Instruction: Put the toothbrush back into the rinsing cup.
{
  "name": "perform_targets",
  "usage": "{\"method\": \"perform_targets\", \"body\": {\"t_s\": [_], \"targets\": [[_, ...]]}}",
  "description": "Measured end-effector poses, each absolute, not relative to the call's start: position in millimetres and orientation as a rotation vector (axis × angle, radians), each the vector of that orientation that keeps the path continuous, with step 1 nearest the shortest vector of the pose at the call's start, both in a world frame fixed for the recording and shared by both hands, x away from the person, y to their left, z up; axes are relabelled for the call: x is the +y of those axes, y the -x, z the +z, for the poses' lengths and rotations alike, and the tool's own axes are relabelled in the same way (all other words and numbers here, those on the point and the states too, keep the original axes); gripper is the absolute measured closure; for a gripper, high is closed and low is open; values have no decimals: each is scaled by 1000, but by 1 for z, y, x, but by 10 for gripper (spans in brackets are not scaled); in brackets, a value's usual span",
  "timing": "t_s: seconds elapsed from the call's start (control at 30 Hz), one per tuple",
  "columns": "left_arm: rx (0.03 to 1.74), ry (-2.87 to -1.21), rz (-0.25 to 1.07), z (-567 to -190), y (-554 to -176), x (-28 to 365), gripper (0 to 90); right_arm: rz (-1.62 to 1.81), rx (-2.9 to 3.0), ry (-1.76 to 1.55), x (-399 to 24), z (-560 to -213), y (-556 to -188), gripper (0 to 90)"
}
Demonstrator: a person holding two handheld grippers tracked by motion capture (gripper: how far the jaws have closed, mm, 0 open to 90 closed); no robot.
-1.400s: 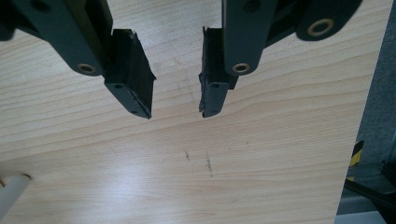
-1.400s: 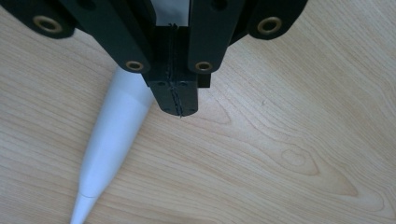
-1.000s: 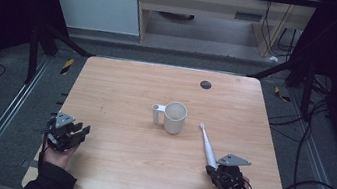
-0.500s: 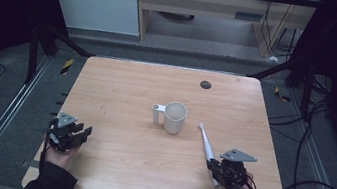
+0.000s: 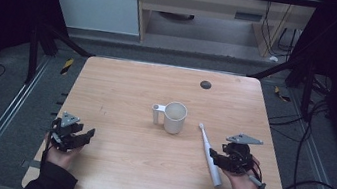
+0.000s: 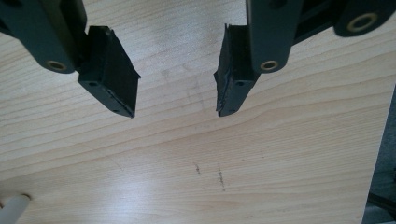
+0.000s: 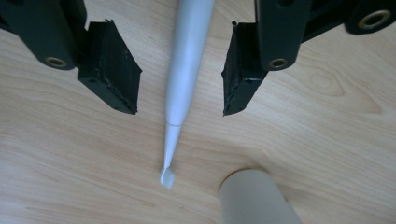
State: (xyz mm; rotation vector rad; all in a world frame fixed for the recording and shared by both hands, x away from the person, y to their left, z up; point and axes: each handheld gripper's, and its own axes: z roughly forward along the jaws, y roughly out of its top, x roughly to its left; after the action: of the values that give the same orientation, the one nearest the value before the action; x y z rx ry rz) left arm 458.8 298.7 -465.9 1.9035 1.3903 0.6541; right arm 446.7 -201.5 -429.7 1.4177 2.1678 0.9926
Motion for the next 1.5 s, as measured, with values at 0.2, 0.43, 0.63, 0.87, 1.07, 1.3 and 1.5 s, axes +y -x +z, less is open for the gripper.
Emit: {"method": "perform_targets", "body": {"t_s": [0.2, 0.43, 0.63, 0.87, 1.07, 1.3, 1.5], "targets": [[1398, -1898, 663, -466, -460, 298, 422, 980, 2145, -1427, -199, -421, -459, 396], [1392, -1902, 660, -466, -460, 296, 398, 948, 2152, -1434, -196, -416, -473, 380], [1388, -1916, 653, -467, -461, 294, 393, 913, 2188, -1456, -193, -415, -483, 391], [1394, -1920, 644, -469, -461, 295, 390, 855, 2234, -1488, -188, -422, -491, 420], [1394, -1921, 644, -469, -461, 295, 391, 821, 2267, -1511, -186, -429, -494, 439], [1394, -1927, 643, -469, -461, 294, 390, 769, 2306, -1548, -185, -436, -499, 464], [1395, -1932, 640, -470, -462, 294, 391, 718, 2339, -1570, -182, -441, -502, 487]]}}
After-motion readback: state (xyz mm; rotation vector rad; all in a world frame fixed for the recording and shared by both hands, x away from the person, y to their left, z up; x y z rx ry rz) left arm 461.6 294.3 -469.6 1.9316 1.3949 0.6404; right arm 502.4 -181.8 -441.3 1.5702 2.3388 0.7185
